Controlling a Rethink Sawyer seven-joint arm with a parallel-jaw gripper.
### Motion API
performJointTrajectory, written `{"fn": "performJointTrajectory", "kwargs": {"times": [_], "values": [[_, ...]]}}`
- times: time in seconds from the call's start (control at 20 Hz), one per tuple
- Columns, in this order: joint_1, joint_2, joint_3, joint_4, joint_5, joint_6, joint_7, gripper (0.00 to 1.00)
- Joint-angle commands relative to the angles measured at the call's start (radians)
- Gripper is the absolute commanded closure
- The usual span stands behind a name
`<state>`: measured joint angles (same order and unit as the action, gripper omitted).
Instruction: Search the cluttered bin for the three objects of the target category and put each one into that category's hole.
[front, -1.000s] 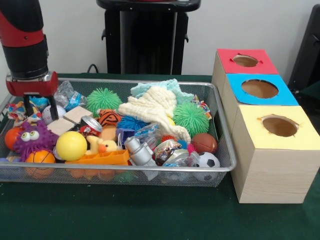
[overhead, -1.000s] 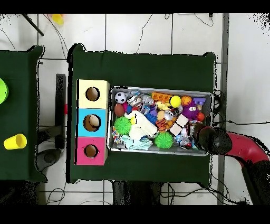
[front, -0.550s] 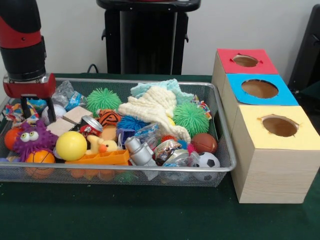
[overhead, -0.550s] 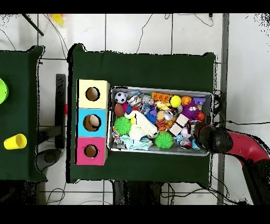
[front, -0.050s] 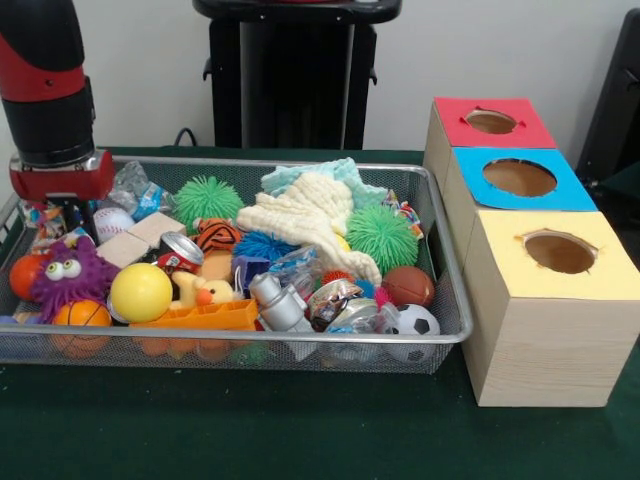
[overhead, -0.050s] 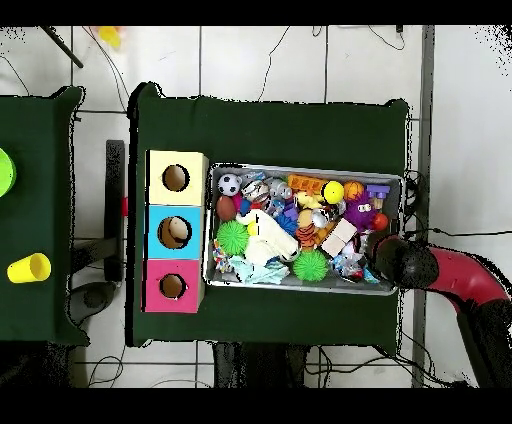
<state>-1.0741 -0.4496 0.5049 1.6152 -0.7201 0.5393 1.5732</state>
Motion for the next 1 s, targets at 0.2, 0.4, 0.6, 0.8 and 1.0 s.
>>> {"fn": "performJointTrajectory", "kwargs": {"times": [0.2, 0.4, 0.6, 0.8, 1.0], "values": [[0.007, 0.075, 0.068, -0.056, -0.116, -0.067, -0.194, 1.0], [0.026, 0.027, 0.059, -0.008, -0.106, -0.053, -0.149, 1.0], [0.055, -0.104, 0.073, 0.109, -0.057, -0.043, -0.078, 1.0], [0.126, -0.27, 0.071, 0.197, 0.024, 0.063, -0.029, 1.0], [0.198, -0.356, 0.048, 0.225, 0.095, 0.159, -0.001, 1.0]]}}
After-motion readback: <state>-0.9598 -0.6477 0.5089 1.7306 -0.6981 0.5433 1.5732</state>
